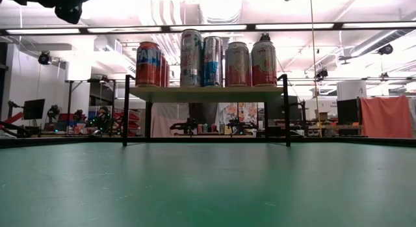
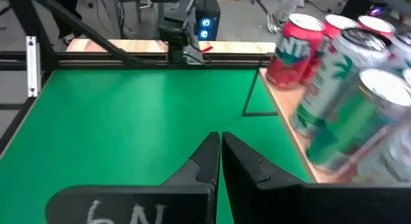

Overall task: Place canned beverage on shelf
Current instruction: Return to Home Position

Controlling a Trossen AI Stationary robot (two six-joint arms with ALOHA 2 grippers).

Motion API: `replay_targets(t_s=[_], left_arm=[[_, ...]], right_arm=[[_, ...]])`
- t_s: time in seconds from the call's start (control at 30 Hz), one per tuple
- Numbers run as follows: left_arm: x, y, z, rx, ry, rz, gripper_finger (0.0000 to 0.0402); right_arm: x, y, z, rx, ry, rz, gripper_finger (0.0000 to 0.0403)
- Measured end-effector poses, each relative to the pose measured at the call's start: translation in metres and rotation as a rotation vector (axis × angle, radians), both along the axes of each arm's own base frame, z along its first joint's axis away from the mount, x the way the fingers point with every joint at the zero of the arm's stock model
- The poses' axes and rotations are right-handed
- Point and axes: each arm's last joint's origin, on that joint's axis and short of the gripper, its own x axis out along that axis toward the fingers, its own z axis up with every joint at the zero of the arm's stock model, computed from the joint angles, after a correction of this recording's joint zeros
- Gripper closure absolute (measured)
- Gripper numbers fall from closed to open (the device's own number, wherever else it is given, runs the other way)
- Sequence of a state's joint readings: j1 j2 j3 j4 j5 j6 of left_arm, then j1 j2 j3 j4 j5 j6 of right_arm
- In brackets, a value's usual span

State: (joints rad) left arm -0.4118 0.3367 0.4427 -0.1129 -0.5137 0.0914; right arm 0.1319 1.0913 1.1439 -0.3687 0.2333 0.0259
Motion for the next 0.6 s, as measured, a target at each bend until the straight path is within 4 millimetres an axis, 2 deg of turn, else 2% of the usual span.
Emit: replay_targets(t_s=[0.23,0.6], left_arm=[[0.001,0.0,-0.003,0.01,0.011,0.001,0.0389],[0.003,-0.001,-0.019,0.021,0.038,0.002,0.0389]], right_arm=[[-0.031,-0.013,-0.025,0.03,-0.11,0.002,0.0394],[-0.081,-0.018,-0.052,0.079,-0.246,-0.006,0.0394]])
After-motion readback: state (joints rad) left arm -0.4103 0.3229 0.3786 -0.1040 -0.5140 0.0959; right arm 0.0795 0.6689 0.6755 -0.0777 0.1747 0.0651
